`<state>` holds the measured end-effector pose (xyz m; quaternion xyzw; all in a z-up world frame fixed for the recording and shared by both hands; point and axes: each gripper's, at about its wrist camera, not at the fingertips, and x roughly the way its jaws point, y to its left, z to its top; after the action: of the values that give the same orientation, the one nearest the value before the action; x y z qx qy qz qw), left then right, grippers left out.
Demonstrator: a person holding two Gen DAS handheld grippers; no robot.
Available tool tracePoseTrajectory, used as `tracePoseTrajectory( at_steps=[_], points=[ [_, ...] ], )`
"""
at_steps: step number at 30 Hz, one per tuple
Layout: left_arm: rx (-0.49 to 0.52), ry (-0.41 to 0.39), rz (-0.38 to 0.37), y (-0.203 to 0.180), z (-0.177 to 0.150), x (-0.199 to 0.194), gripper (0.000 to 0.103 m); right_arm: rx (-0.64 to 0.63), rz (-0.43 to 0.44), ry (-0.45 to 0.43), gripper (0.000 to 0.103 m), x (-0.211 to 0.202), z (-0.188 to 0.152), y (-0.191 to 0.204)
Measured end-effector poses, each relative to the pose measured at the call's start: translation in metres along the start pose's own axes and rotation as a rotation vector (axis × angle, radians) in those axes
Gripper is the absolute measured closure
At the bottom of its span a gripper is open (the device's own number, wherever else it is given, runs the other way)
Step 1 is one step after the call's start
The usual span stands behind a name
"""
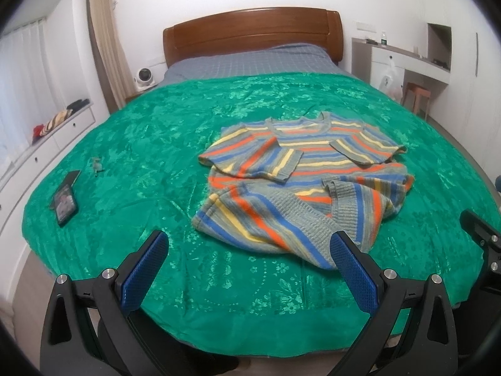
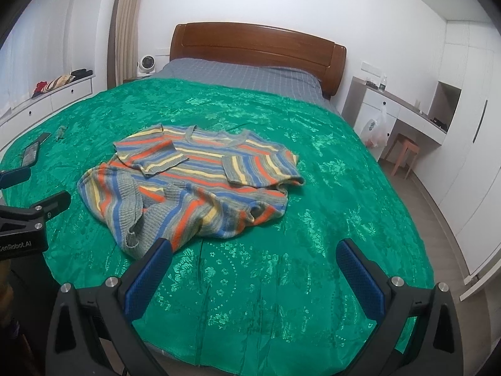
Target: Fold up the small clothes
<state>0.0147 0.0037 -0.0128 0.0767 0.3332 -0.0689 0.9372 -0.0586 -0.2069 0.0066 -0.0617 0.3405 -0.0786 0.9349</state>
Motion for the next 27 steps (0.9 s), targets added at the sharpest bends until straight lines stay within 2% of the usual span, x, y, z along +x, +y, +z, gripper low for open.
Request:
tracePoseTrajectory(
  at_steps=[27],
  points=[
    [0.001, -0.001, -0.003, -0.0006, -0.0005, -0.0009, 0.000, 0.000, 0.016, 0.027, 0.000, 0.0087, -0.0075, 0.0046]
  ],
)
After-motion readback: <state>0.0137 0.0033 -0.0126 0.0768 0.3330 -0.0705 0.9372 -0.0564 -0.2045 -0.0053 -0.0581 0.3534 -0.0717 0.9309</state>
